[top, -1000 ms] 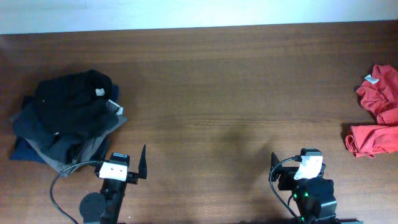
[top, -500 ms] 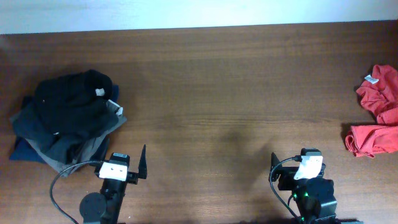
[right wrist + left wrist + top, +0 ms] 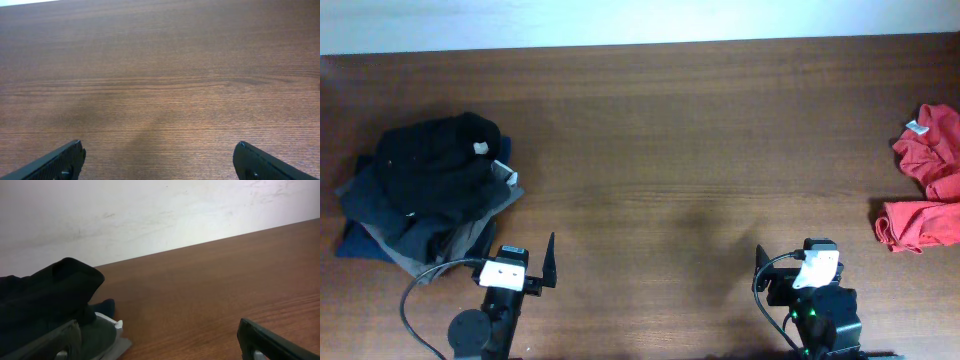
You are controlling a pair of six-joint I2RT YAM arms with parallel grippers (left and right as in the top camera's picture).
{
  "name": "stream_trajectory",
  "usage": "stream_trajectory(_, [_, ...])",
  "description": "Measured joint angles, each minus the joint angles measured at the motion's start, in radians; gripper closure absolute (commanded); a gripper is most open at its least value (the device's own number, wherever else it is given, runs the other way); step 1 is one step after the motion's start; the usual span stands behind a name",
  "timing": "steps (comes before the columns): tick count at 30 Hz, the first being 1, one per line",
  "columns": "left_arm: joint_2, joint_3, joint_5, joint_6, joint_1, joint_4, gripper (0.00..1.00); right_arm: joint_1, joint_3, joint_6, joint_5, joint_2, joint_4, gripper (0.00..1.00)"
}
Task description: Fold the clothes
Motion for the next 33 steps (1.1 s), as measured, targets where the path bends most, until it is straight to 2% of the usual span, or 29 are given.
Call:
stream_trajectory(10, [0.000,0.000,0.000,0.000,0.000,0.001,0.01,0.000,0.000,-0.095,0.016,0.000,-0.014,0.01])
stream_trajectory(19, [0.000,0.000,0.001,0.000,0.000,0.001,0.01,0.000,0.000,-0.109,0.008,0.000,-0.003,0.01])
stream_trajectory(28, [0.002,0.000,0.005,0.000,0.000,0.001,0.01,-0.001,-0.001,-0.109,-0.283,0.000,0.076,0.01])
stream_trajectory(33, [0.014,-0.002,0.099,0.000,0.000,0.040,0.01,-0.001,-0.004,-0.109,-0.422,0.000,0.169,0.01])
